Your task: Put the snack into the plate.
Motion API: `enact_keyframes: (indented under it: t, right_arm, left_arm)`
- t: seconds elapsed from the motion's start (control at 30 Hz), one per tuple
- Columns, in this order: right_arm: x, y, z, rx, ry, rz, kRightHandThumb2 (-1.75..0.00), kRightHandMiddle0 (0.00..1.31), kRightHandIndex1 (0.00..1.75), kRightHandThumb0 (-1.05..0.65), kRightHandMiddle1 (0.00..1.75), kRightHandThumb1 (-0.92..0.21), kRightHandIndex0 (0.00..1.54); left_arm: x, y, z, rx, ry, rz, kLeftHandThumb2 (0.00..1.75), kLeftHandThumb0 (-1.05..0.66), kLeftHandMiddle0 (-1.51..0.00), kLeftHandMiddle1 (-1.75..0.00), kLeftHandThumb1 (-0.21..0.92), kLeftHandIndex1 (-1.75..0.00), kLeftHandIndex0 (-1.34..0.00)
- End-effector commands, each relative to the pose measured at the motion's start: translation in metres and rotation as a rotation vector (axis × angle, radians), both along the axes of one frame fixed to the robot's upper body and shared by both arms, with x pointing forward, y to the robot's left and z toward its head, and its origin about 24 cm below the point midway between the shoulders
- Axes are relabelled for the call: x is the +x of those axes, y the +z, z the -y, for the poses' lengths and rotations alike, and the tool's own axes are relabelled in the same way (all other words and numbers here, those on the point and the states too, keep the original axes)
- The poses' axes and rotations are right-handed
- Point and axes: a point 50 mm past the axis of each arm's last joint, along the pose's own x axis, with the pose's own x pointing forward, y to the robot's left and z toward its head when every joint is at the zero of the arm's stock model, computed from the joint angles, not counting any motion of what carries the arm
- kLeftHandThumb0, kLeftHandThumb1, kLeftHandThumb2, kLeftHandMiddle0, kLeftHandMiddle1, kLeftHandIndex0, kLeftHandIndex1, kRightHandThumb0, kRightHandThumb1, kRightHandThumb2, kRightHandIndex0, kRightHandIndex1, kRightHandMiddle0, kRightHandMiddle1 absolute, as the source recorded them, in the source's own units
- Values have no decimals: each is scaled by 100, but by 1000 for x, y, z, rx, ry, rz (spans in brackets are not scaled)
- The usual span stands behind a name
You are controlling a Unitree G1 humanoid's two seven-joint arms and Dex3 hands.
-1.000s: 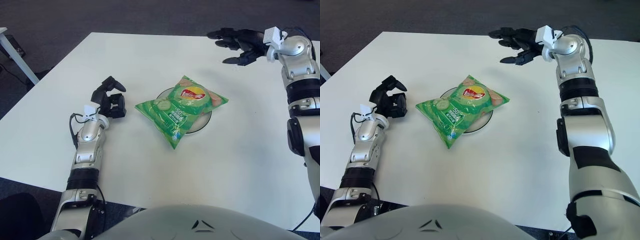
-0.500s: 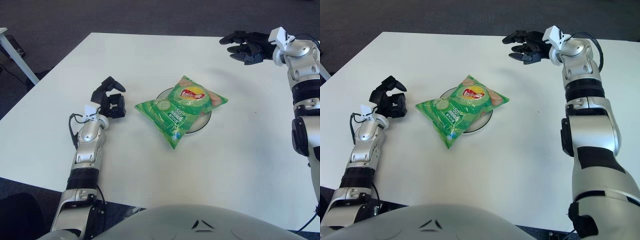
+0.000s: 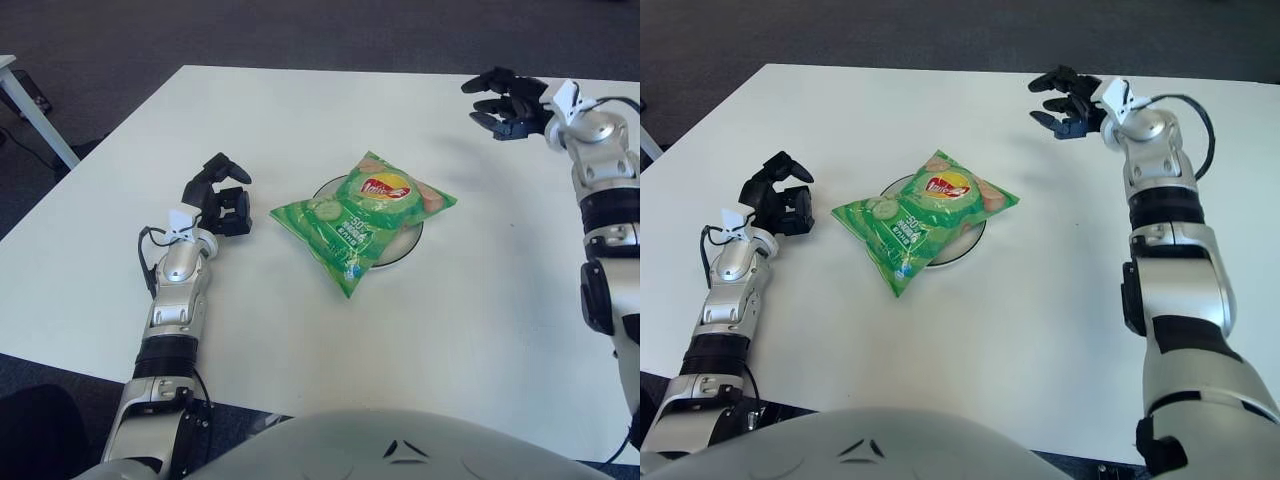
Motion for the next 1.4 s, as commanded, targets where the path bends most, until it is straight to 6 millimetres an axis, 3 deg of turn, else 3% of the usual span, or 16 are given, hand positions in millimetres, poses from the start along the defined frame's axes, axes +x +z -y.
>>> enact_keyframes:
  t: [0.0,0.2,0.3,0.43,0.63,0.87,1.1,1.37]
  right_arm:
    - [0,-3,-6,112,-41,19,-95,0,75,-39,102,-61,23]
    - [-4,-24,-6,297,-137,5,-99,0,98,-37,128,-64,24]
    - [-8,-42,-5,472,-220,-19,-72,15,114,-36,159,-80,28]
    - [-10,-67,2,692,-341,-95,-70,24,129,-36,171,-80,34]
    - [-11,-84,2,916,-467,-197,-88,35,146,-39,174,-66,43]
    - [-24,-106,0,995,-585,-233,-107,46,169,-42,175,-51,59]
    - [-30,-113,-4,1013,-649,-227,-117,52,174,-45,175,-43,76]
    - [-54,-130,-21,1014,-722,-136,-127,59,175,-47,175,-35,91]
  left_arm:
    - [-30,-58,11,-86,29,-211,128,-47,-128,-175,35,-175,-59]
    - [-30,-59,10,-93,23,-213,128,-47,-127,-175,35,-175,-59]
    - [-30,-59,10,-99,19,-214,127,-47,-127,-175,35,-175,-58]
    - [-30,-59,11,-102,19,-214,127,-47,-127,-175,35,-175,-58]
    - [-30,-59,11,-101,25,-217,127,-47,-127,-175,35,-175,-58]
    - [-30,-58,11,-97,28,-216,127,-46,-128,-175,36,-175,-58]
    - [-29,-59,11,-102,34,-220,126,-46,-128,-175,36,-175,-58]
    - [-28,-59,10,-103,35,-221,126,-46,-127,-175,37,-175,-57]
